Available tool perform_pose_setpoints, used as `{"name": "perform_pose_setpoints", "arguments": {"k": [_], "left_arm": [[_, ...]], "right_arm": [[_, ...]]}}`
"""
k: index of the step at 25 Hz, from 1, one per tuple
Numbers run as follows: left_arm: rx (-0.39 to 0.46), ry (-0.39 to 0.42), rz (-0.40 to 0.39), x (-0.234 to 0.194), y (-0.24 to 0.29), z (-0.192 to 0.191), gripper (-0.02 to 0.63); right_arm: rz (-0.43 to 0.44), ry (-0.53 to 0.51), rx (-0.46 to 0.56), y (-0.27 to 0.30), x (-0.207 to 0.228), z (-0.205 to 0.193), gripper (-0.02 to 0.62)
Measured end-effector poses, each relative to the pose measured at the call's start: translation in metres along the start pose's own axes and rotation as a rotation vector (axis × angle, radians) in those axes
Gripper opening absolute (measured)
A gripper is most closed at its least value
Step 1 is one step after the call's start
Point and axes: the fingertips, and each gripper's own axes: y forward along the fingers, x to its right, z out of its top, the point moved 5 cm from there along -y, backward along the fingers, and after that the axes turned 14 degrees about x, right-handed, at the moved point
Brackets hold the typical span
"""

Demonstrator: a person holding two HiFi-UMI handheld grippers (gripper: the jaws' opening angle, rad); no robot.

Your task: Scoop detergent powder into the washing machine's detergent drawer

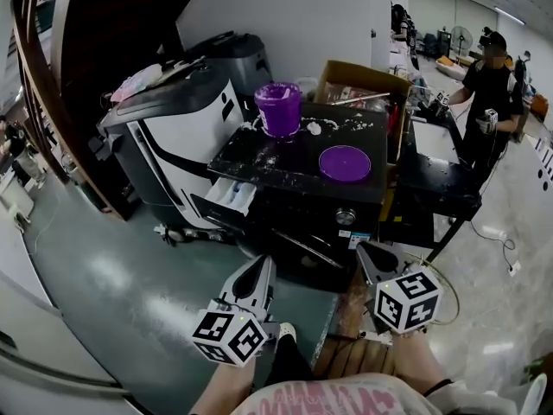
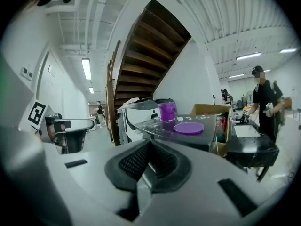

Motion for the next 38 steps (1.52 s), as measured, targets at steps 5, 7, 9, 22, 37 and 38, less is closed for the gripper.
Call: {"name": "perform_pose_setpoints", "arguments": {"k": [5,7,9,22,37,38], "left_arm": [[0.029,0.019,-0.012,-0.041,0.051,0.007,0.002],[0.043,0.028,-0.018,-0.058,0.075,0.02,0.002],[0.036,0.025,-0.031,-0.075,0.101,0.032,0.002],[0.08,0.056,-0.128,-0.165,0.241,0.141,0.002],[-0.044,-0.052,-0.127,-0.213,0.27,0.121,0.002],[-0.053,-0.046,-0.124,-0.216,0.27,0.119,0.002]], "right_arm": [[0.019,0.02,-0.002,0.068,0.014,0.0,0.0],[0.027,0.031,0.004,0.098,0.016,0.009,0.0],[0.026,0.043,0.012,0.125,0.018,0.023,0.0],[0.043,0.089,0.152,0.286,0.019,0.145,0.0],[-0.057,0.019,-0.026,0.293,0.043,0.112,0.0],[-0.066,0.018,-0.041,0.294,0.045,0.109,0.0]]}}
